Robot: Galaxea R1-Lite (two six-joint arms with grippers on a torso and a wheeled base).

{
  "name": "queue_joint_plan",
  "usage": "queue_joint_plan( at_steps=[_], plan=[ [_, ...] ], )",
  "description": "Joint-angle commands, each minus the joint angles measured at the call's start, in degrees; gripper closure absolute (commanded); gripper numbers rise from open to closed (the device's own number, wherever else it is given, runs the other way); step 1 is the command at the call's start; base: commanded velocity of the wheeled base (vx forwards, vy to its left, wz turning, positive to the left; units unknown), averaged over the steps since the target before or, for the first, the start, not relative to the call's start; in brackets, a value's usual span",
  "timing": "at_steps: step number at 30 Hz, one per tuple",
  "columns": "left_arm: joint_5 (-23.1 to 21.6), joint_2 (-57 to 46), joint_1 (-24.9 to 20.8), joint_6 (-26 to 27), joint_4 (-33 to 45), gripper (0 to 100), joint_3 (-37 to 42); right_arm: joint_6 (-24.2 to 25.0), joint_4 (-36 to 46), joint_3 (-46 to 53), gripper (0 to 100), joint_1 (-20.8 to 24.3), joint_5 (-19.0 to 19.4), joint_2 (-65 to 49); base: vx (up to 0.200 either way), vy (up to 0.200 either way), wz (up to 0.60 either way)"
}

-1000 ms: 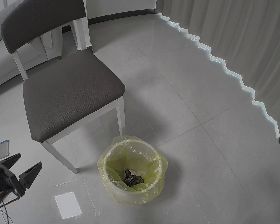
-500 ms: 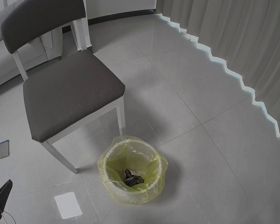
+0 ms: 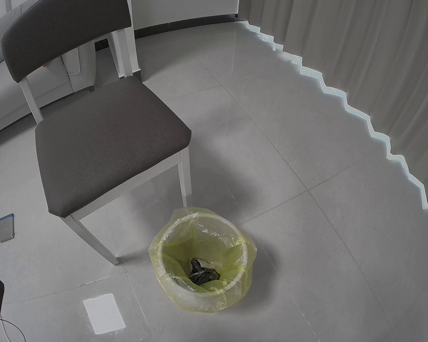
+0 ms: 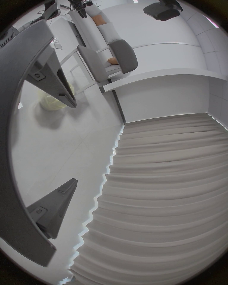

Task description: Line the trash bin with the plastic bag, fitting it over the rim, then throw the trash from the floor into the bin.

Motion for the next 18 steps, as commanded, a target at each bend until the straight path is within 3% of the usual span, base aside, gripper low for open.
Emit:
queue_joint_plan(
  at_steps=[1, 3, 10, 12, 15, 18],
  plan=[
    [4.86, -0.55, 1.47, 3.07, -0.11, 0, 2.89, 0.48, -23.46, 19.57, 0, -0.09, 4.82, -1.21, 0.0, 0.0, 0.0],
    [6.88, -0.55, 1.56, 2.98, -1.51, 0, 4.21, 0.48, -29.53, 23.96, 0, -0.09, 7.02, -1.21, 0.0, 0.0, 0.0],
    [7.76, -0.72, 3.76, 3.15, -9.16, 0, 10.28, -1.54, -29.0, 24.14, 0, -0.09, 9.92, -1.21, 0.0, 0.0, 0.0],
    [7.76, -0.81, 4.11, 2.98, -8.98, 0, 10.28, -3.65, -29.0, 24.14, 0, -0.09, 10.27, -1.21, 0.0, 0.0, 0.0],
    [7.58, -1.78, 6.04, 2.89, -8.55, 0, 10.28, -3.91, -29.0, 24.14, 0, -0.09, 15.37, -1.21, 0.0, 0.0, 0.0],
    [6.18, -6.08, 8.59, 3.5, -3.62, 0, 10.28, -3.74, -29.0, 24.14, 0, -0.09, 15.37, -1.21, 0.0, 0.0, 0.0]
  ],
)
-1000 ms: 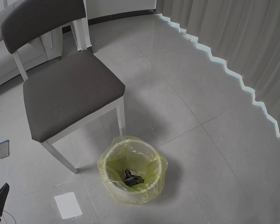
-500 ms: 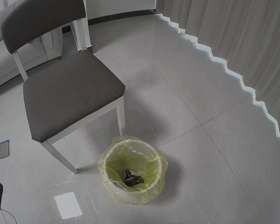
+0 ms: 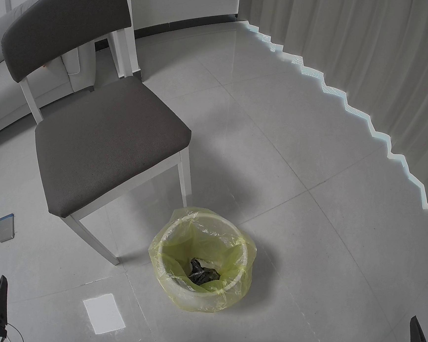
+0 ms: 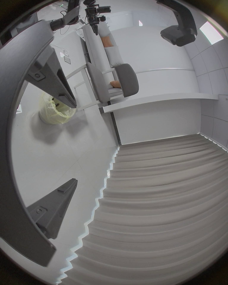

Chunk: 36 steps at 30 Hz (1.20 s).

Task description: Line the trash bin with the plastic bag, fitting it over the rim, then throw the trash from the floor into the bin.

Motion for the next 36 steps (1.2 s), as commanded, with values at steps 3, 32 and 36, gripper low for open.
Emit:
queue_joint_plan(
  at_steps=[3, 32, 36],
  plan=[
    [-1.39, -4.4, 3.43, 0.47, 5.33, 0, 1.37, -1.74, 0.16, 1.18, 0, 0.01, -6.64, -0.68, 0.0, 0.0, 0.0],
    [-2.18, -4.4, 3.17, 2.49, 5.06, 0, 1.37, -6.75, 5.7, 0.74, 0, 0.01, -7.43, -0.51, 0.0, 0.0, 0.0],
    [-6.75, -4.31, 3.17, 5.48, 7.35, 0, 1.37, -4.2, 4.55, 1.09, 0, -0.07, -9.02, -0.68, 0.0, 0.0, 0.0]
  ],
)
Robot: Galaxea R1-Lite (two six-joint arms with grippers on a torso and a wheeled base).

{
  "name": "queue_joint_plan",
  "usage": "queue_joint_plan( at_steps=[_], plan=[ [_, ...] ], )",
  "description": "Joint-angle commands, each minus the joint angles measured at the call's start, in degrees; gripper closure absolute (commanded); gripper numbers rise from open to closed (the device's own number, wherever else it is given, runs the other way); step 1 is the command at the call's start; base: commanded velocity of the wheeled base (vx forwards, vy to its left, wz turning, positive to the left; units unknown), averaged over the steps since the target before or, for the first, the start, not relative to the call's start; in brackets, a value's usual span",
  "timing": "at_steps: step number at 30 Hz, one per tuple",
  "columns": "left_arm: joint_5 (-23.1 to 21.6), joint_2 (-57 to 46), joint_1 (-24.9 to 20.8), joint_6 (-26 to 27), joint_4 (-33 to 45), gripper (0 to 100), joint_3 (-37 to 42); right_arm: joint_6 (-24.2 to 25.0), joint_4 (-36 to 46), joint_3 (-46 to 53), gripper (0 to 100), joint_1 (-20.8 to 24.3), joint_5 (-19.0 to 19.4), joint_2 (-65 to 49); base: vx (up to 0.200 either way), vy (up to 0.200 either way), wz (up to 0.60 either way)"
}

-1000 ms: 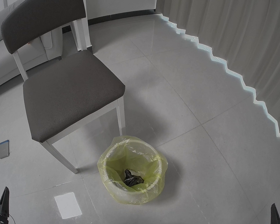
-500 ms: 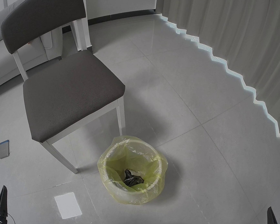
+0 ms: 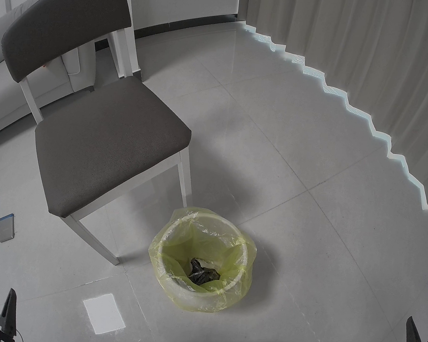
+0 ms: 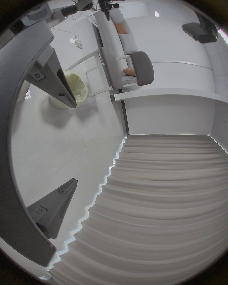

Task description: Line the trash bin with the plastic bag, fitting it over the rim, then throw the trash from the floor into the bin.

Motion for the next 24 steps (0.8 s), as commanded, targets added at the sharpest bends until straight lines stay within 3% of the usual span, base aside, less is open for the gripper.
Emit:
queue_joint_plan(
  at_steps=[1, 10, 16, 24],
  plan=[
    [-3.5, -0.56, -0.05, 2.34, 2.89, 0, 1.01, 2.19, -0.97, 0.9, 0, 0.0, -2.57, -0.73, 0.0, 0.0, 0.0],
    [-4.38, -0.56, -0.14, 3.92, 3.33, 0, 1.01, 1.4, -0.8, 0.9, 0, 0.0, -2.75, -0.73, 0.0, 0.0, 0.0],
    [-3.33, -0.56, -0.05, 1.2, 3.24, 0, 1.01, 0.17, -0.71, 0.9, 0, 0.0, -2.13, -0.73, 0.0, 0.0, 0.0],
    [-3.15, -0.64, -0.05, 2.16, 2.71, 0, 1.01, 0.43, -0.8, 0.9, 0, 0.0, -1.43, -0.73, 0.0, 0.0, 0.0]
  ],
)
